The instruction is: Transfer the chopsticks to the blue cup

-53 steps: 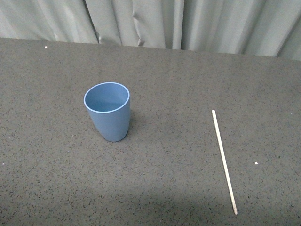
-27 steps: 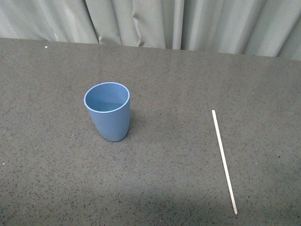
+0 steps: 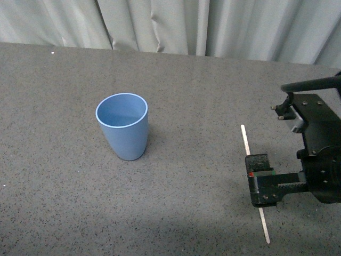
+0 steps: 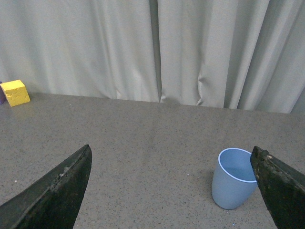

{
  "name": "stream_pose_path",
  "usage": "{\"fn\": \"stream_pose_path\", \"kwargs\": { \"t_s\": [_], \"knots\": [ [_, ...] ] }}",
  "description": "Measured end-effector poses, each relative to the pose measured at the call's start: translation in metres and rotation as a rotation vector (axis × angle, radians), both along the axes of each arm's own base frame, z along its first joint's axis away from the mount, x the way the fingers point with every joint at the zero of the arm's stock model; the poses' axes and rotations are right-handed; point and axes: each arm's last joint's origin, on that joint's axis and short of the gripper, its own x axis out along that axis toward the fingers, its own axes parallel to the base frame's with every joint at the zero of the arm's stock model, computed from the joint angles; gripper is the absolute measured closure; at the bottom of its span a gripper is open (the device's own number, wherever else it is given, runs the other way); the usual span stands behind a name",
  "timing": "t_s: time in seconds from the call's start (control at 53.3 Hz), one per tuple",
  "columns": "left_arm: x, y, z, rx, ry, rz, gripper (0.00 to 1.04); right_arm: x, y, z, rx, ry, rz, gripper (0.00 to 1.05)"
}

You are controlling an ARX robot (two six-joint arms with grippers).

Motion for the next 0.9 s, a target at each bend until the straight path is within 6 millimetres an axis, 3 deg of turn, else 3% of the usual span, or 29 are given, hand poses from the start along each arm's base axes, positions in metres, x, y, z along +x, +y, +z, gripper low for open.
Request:
{"fn": "stream_pose_path", "kwargs": {
  "t_s": [0.413, 0.769, 0.901],
  "knots": [
    [0.000, 0.000, 0.000, 0.000, 0.000, 0.000, 0.07, 0.028, 0.015, -0.019, 0.057, 0.223, -0.079, 0.10],
    [0.000, 0.000, 0.000, 0.000, 0.000, 0.000, 0.07, 0.038, 0.020, -0.022, 0.006, 0.239, -0.092, 0.76],
    [0.000, 0.000, 0.000, 0.000, 0.000, 0.000, 0.07, 0.038, 0.019, -0.023, 0.006, 0.245, -0.095, 0.93]
  ]
}}
